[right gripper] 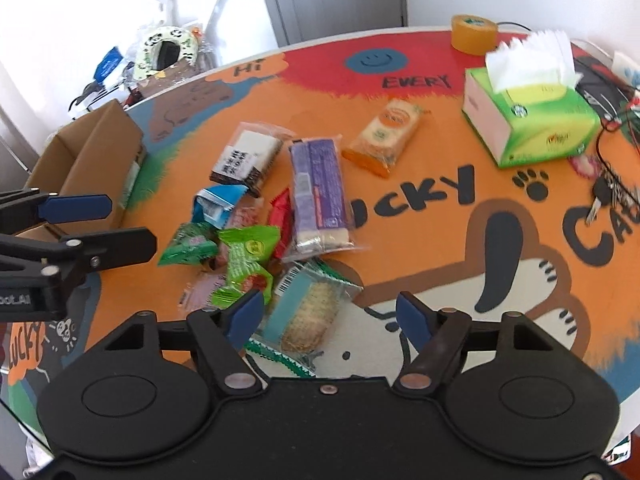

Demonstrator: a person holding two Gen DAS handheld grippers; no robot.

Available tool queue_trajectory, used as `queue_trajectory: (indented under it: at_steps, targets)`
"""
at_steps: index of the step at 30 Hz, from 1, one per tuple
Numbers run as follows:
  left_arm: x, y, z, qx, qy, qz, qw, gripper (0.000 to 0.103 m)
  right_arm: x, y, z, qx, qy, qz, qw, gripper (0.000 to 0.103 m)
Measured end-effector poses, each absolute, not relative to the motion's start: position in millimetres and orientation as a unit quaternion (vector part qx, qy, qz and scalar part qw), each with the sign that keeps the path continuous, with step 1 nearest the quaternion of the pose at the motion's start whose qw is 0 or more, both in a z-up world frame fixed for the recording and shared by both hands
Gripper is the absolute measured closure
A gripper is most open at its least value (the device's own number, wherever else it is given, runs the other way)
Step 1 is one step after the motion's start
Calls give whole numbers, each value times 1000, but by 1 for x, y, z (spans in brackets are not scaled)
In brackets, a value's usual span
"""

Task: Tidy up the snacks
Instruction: 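Grasp the green candy pack with the left tool while the right tool grasps the clear biscuit bag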

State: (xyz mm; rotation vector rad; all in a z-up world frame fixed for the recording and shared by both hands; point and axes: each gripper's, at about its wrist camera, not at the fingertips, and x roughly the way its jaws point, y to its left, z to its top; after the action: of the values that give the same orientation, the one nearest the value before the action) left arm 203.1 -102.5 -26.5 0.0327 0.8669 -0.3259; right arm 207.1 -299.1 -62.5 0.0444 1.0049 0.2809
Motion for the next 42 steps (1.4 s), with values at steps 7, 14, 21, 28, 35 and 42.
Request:
queue_trajectory:
  at_steps: [7,14,21,28,35,42]
  targets:
    - [214,-112,-52,9,421,-132,897,43,207,-298,-76,41,470,99,876,37]
    - [218,-111,-78,-9,426,-105,899,50,208,-282,-92,51,468,94,877,37]
    - [226,-98,-91,-34,425,-88,900,50,202,-267,-99,57,453,68,887,37]
    - [227,-93,-97,-45,406,-94,908,57,188,-251,-108,28,422,43,905,46]
    - [220,-88,-97,-50,394,-101,912,66,170,-256,-112,24,389,49,920,53]
    - [209,-79,-88,-56,381,-108,917,73,163,-266,-112,60,373,53,924,54]
